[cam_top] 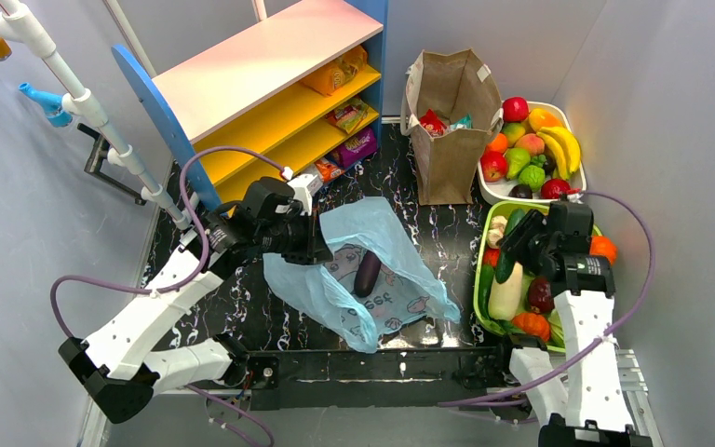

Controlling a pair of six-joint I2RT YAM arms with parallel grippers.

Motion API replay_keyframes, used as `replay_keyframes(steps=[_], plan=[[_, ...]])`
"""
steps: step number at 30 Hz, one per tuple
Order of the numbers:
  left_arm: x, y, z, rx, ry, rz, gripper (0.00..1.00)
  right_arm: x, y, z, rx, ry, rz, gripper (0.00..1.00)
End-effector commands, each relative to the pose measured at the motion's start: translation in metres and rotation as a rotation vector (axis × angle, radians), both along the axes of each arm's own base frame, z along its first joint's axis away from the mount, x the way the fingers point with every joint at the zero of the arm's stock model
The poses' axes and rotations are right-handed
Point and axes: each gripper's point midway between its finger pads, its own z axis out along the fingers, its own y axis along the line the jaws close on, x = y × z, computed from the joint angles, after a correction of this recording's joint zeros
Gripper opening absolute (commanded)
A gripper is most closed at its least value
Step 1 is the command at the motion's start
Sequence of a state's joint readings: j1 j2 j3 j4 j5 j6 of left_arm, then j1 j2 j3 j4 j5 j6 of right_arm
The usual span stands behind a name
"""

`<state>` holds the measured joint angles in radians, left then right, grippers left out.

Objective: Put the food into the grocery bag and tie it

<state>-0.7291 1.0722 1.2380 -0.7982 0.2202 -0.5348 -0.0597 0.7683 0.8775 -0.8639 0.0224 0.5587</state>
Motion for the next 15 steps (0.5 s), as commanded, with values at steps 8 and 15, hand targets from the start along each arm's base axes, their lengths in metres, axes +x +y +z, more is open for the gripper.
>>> replay_keyframes(steps=[8,15], plan=[[-0.002,-0.007,0.003,-0.057,0.023,-0.011,0.00,-0.007,0.062,0.132,0.170,-0.408,0.335,0.07],[0.006,-0.018,0.003,-0.095,0.047,0.003,0.00,-0.036,0.085,0.175,0.231,-0.468,0.469,0.02]])
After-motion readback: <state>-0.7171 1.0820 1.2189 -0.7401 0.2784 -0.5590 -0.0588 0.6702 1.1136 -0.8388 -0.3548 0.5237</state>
